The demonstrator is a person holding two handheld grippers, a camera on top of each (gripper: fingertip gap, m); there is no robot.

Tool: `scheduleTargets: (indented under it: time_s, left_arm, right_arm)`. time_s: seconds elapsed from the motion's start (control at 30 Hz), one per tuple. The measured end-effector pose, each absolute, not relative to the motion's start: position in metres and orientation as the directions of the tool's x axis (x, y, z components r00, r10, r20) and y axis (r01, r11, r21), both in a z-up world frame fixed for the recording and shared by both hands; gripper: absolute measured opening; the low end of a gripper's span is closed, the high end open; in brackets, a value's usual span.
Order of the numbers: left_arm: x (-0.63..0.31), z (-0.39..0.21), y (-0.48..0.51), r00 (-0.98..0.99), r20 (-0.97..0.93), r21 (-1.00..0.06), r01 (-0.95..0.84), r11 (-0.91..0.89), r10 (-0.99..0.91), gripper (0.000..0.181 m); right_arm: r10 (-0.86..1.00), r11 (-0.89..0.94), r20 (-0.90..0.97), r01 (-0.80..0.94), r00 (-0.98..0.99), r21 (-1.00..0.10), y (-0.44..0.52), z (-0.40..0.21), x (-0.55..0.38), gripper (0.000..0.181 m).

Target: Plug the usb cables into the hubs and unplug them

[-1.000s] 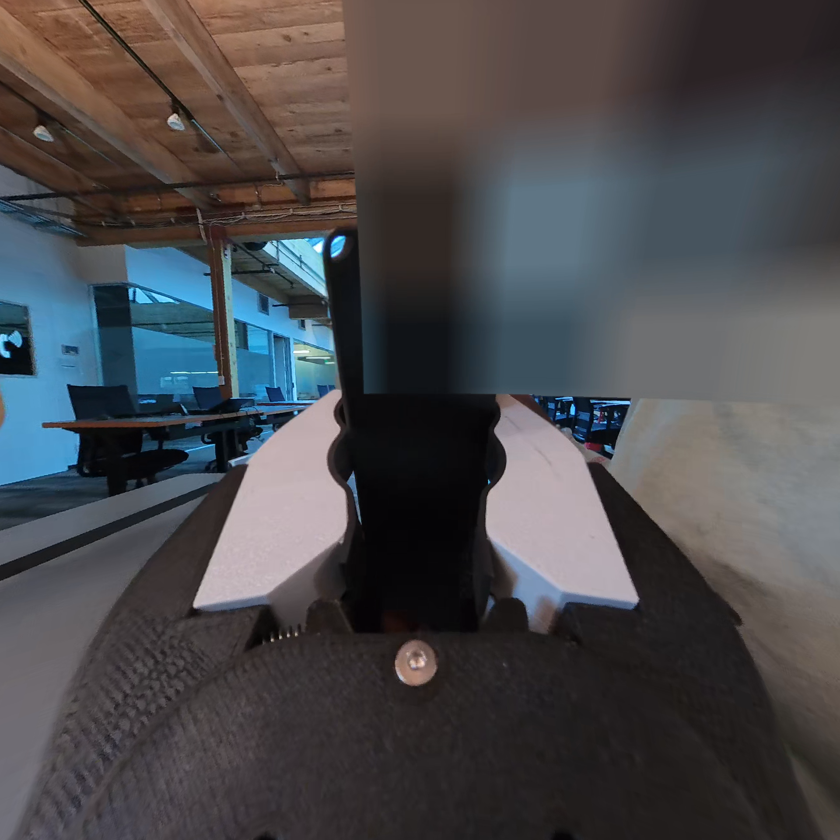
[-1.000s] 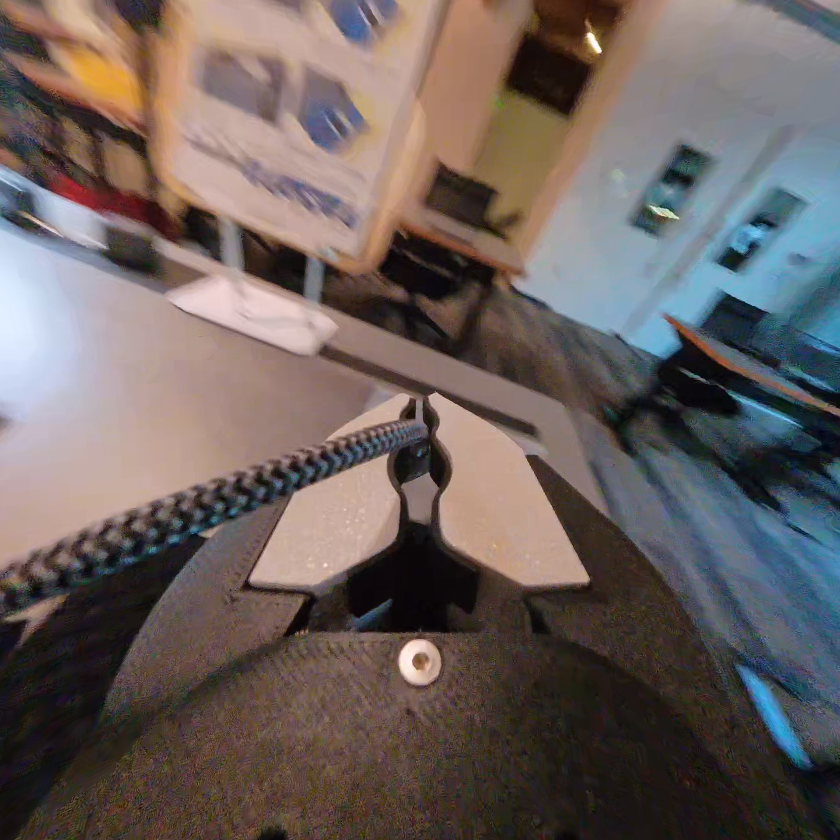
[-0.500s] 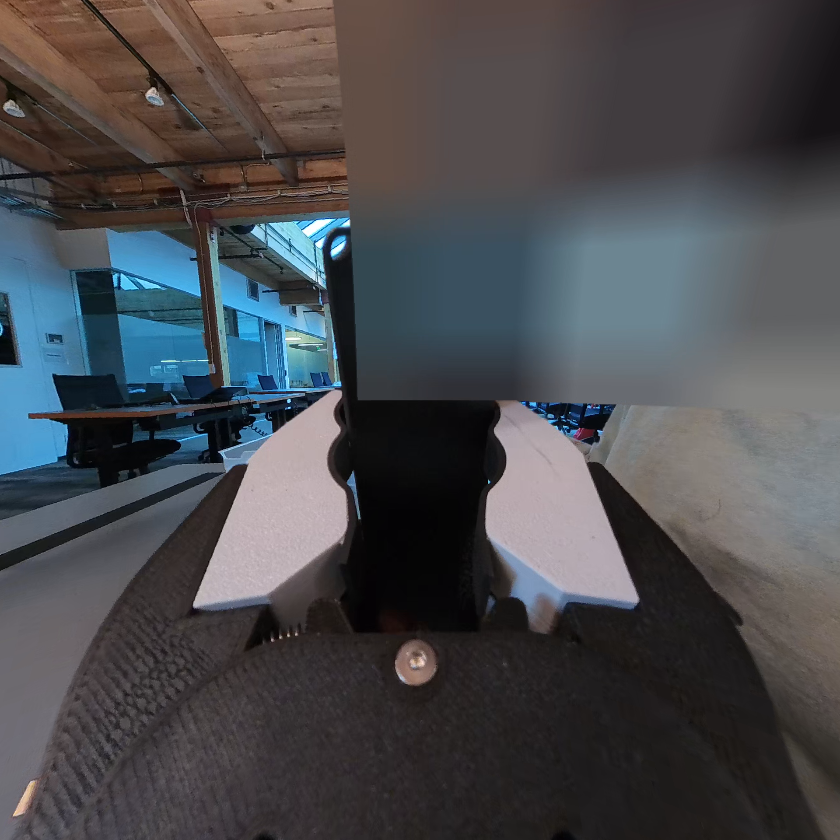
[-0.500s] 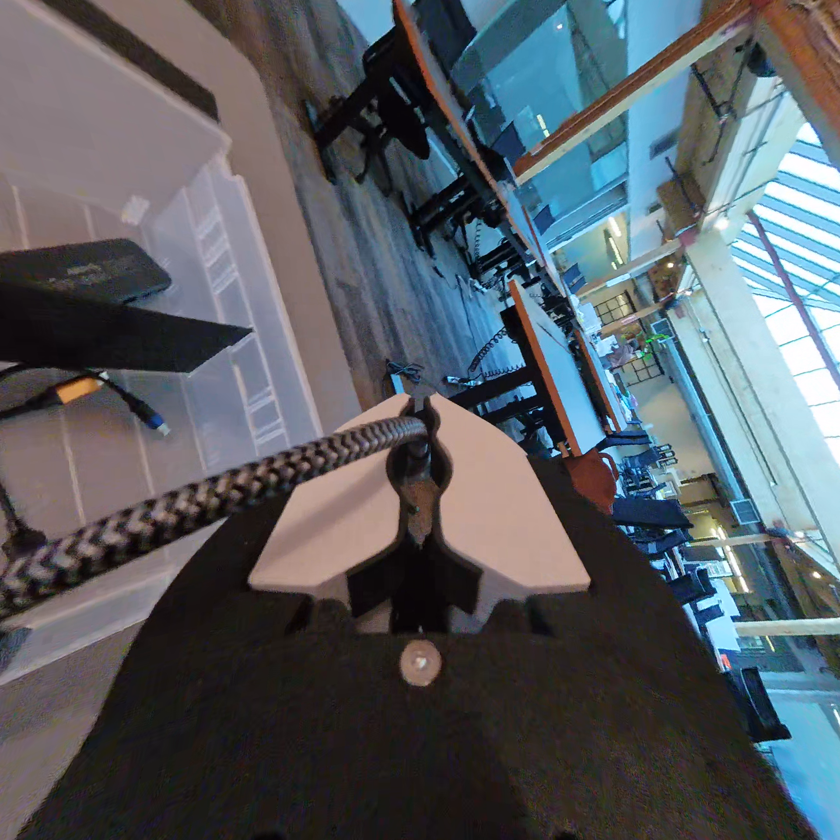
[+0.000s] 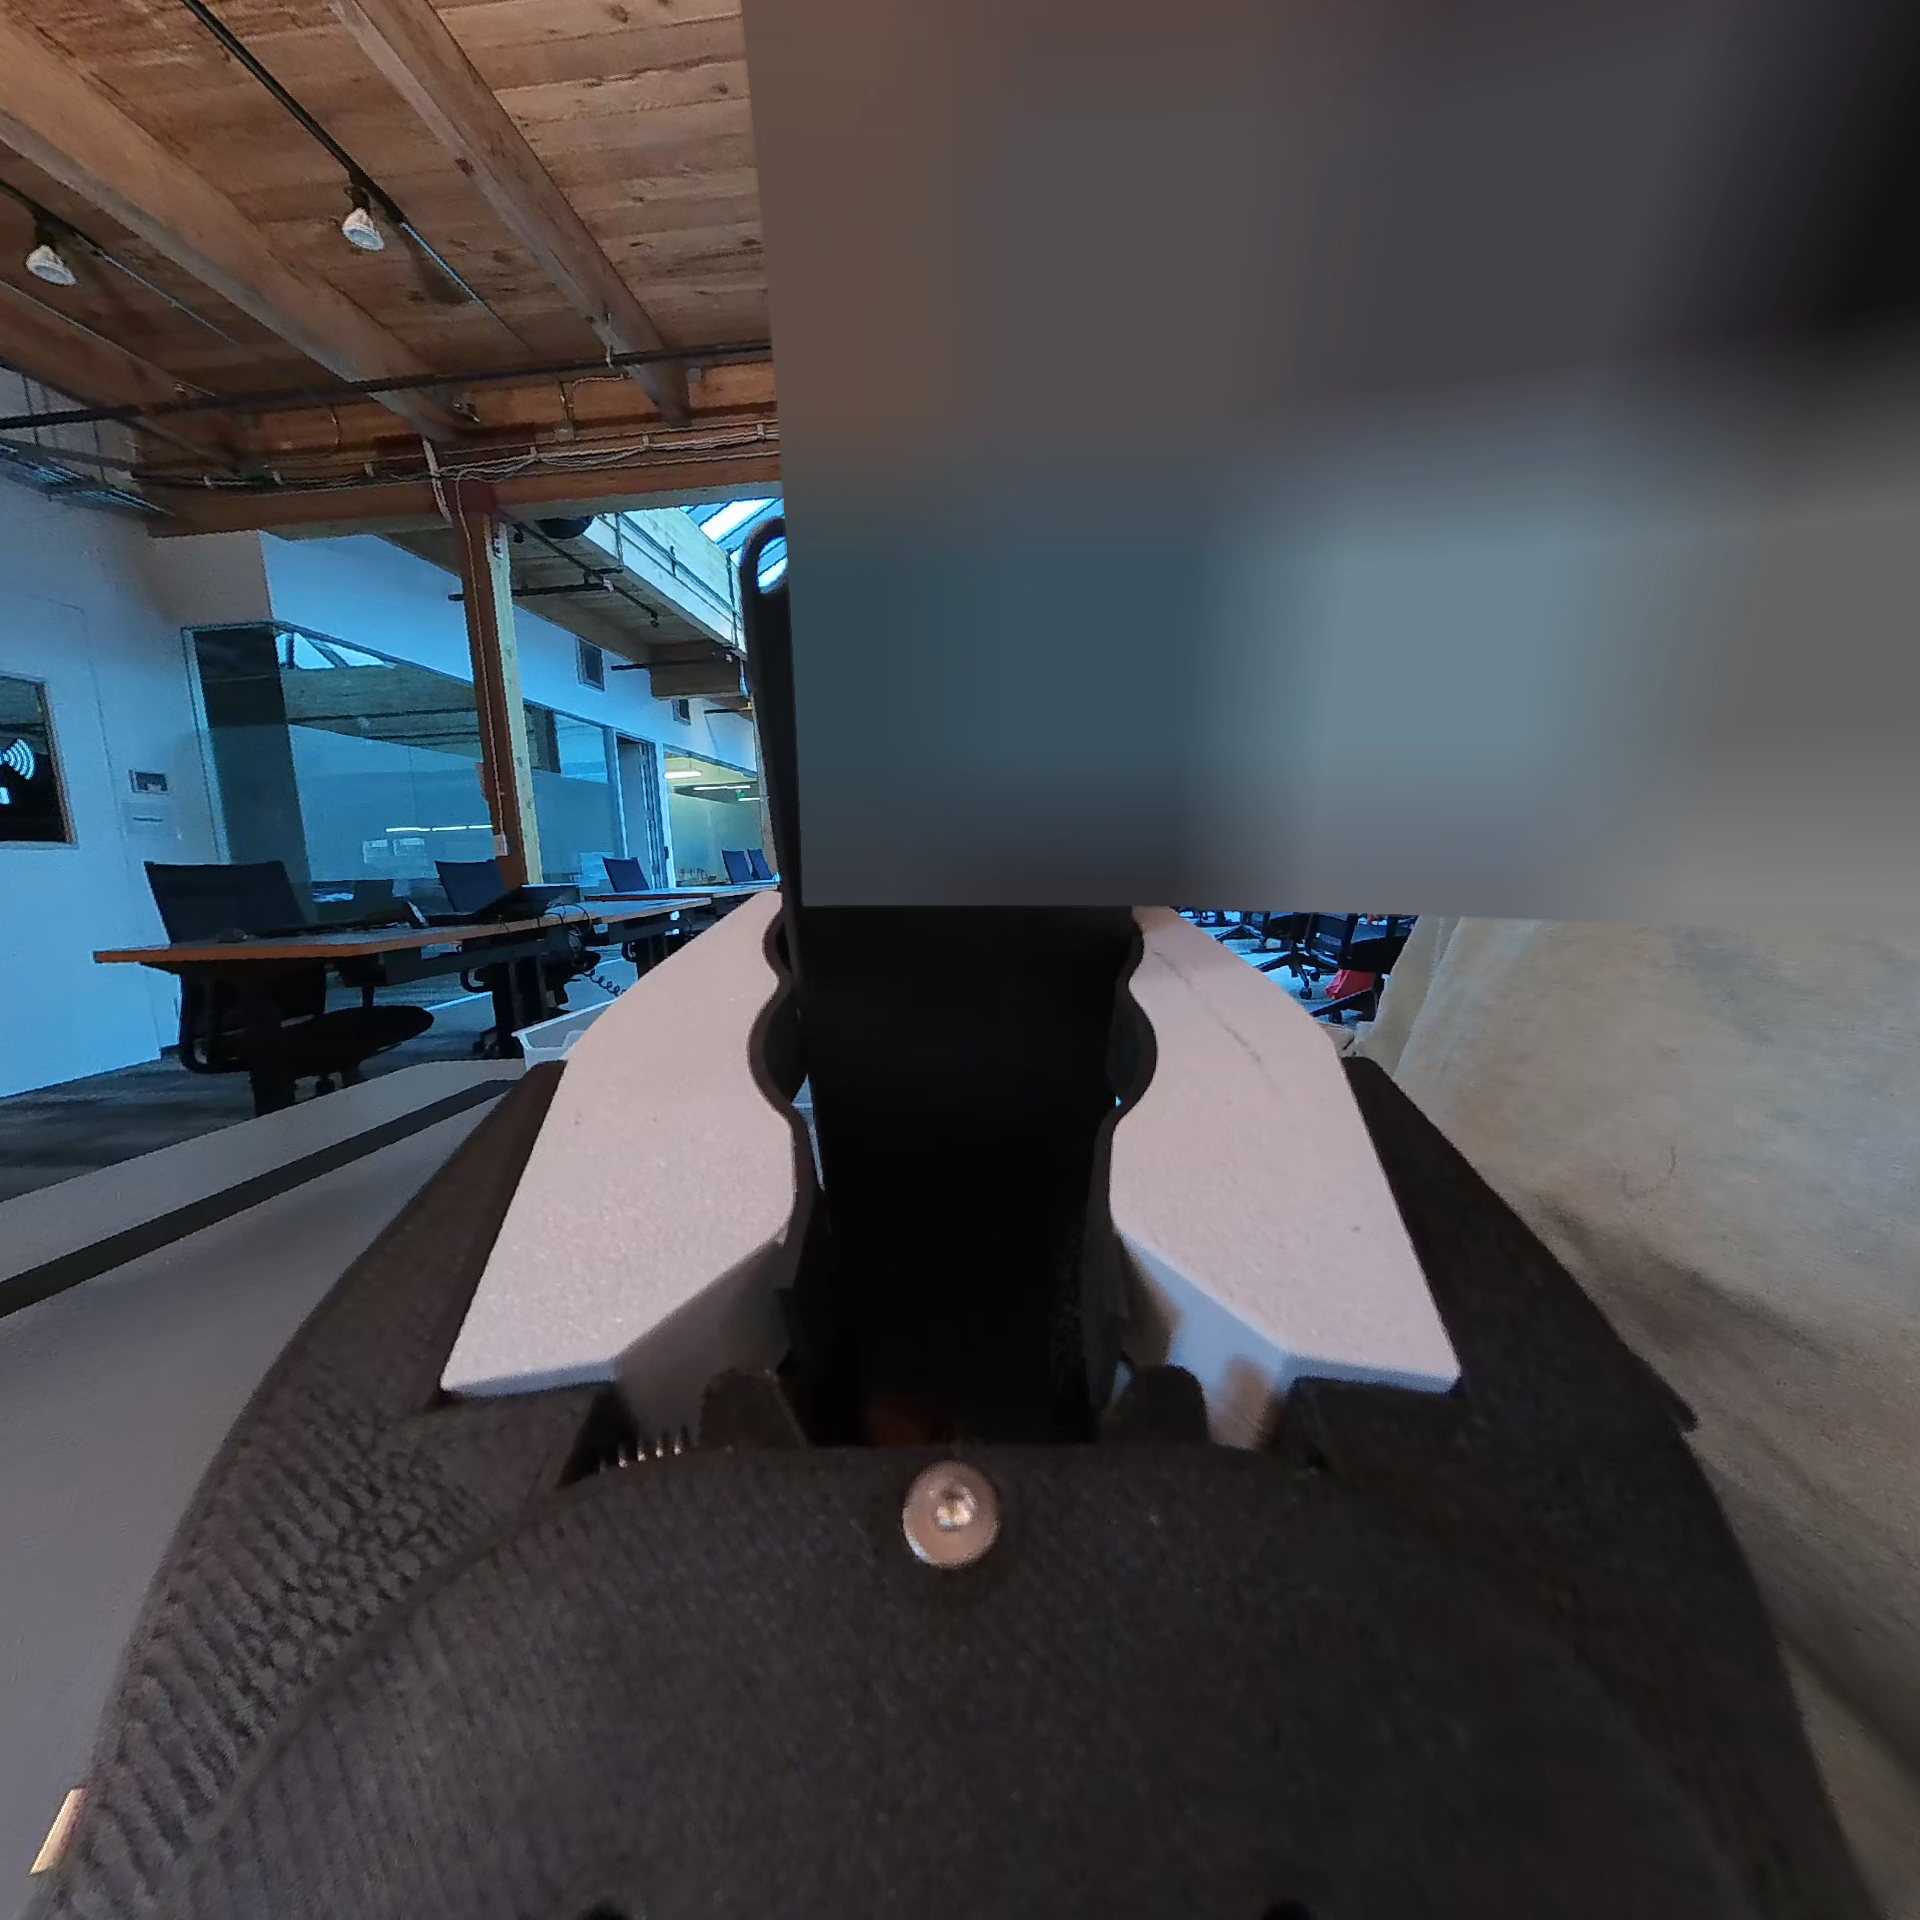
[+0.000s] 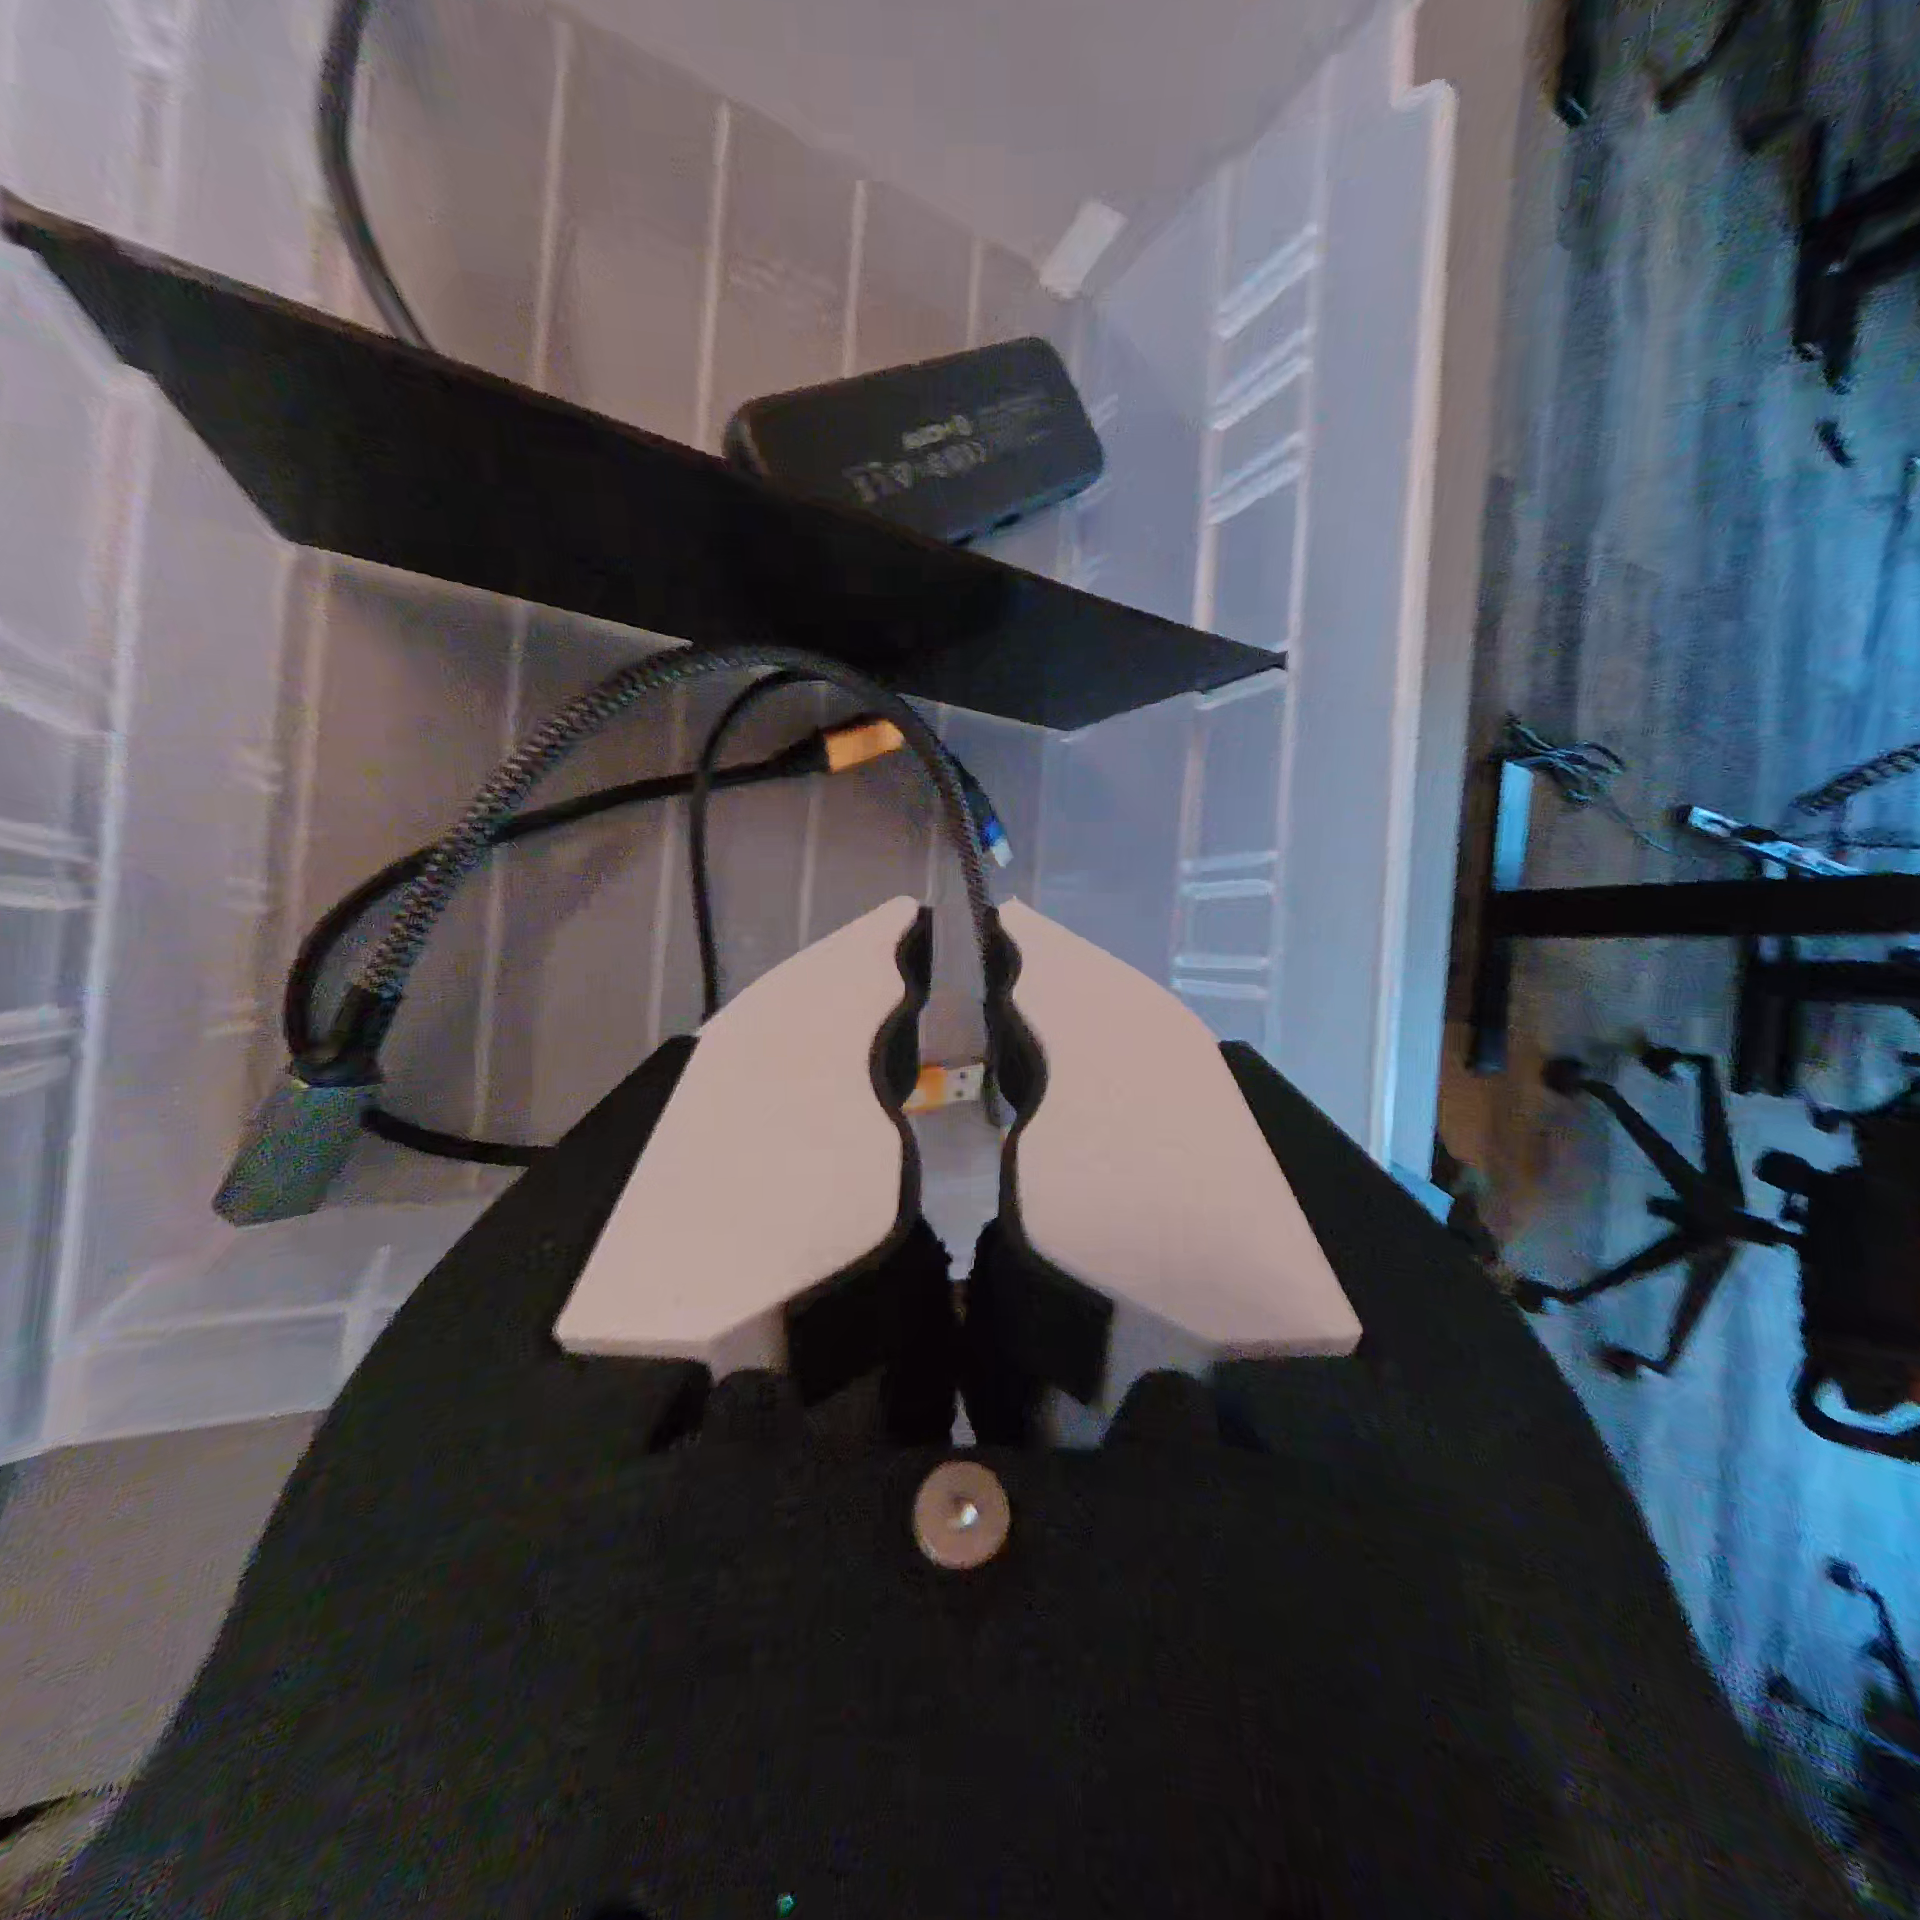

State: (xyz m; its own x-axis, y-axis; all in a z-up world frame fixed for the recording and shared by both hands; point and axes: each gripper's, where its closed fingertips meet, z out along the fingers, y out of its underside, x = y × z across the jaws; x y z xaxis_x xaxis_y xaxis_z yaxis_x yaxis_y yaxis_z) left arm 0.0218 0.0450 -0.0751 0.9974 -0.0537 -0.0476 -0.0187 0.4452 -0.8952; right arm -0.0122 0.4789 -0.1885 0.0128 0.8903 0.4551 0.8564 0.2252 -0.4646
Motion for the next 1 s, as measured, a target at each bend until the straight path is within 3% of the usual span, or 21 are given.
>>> scheduleTargets:
  time_s: [0.13, 0.23, 0.3, 0.37, 0.43, 0.53, 0.67, 0.73, 0.93, 1.0]
  left_arm:
    - [0.021, -0.075, 0.045, 0.997, -0.046, -0.894, -0.018, 0.447, -0.054, 0.056]
    - [0.020, -0.074, 0.044, 0.998, -0.042, -0.890, -0.015, 0.455, -0.049, 0.056]
    - [0.020, -0.073, 0.043, 0.998, -0.039, -0.886, -0.014, 0.463, -0.045, 0.056]
    - [0.019, -0.072, 0.042, 0.998, -0.037, -0.883, -0.013, 0.468, -0.042, 0.056]
    - [0.018, -0.073, 0.042, 0.999, -0.038, -0.883, -0.015, 0.470, -0.038, 0.056]
    - [0.019, -0.073, 0.043, 0.998, -0.046, -0.885, -0.024, 0.465, -0.037, 0.056]
    - [0.024, -0.075, 0.044, 0.996, -0.071, -0.889, -0.039, 0.456, -0.052, 0.056]
    - [0.031, -0.076, 0.046, 0.992, -0.099, -0.894, -0.054, 0.445, -0.080, 0.056]
    - [0.045, -0.081, 0.050, 0.978, -0.141, -0.906, -0.063, 0.418, -0.157, 0.056]
    - [0.047, -0.081, 0.050, 0.975, -0.142, -0.906, -0.060, 0.419, -0.168, 0.056]
  right_arm:
    - [0.942, 0.212, 0.335, 0.736, 0.021, -0.643, 0.462, -0.173, -0.024, 0.018]
    - [0.970, 0.233, 0.239, 0.445, -0.044, -0.865, 0.427, -0.124, -0.039, 0.030]
    - [0.955, 0.229, 0.198, 0.123, -0.222, -0.966, 0.378, -0.079, -0.041, 0.037]
    - [0.873, 0.143, 0.214, -0.190, -0.438, -0.971, 0.317, -0.038, -0.024, 0.038]
    - [0.716, 0.014, 0.234, -0.322, -0.658, -0.947, 0.255, -0.022, 0.002, 0.038]
    - [0.431, -0.044, 0.272, -0.322, -0.860, -0.946, 0.175, -0.035, 0.033, 0.039]
    - [0.142, 0.137, 0.263, -0.245, -0.954, -0.960, 0.096, -0.090, 0.049, 0.044]
    - [0.081, 0.216, 0.249, -0.227, -0.965, -0.950, 0.076, -0.109, 0.046, 0.044]
    - [-0.041, 0.197, 0.173, -0.178, -0.984, -0.964, 0.049, -0.119, 0.046, 0.015]
    - [-0.054, 0.180, 0.149, -0.156, -0.987, -0.971, 0.046, -0.121, 0.046, 0.014]
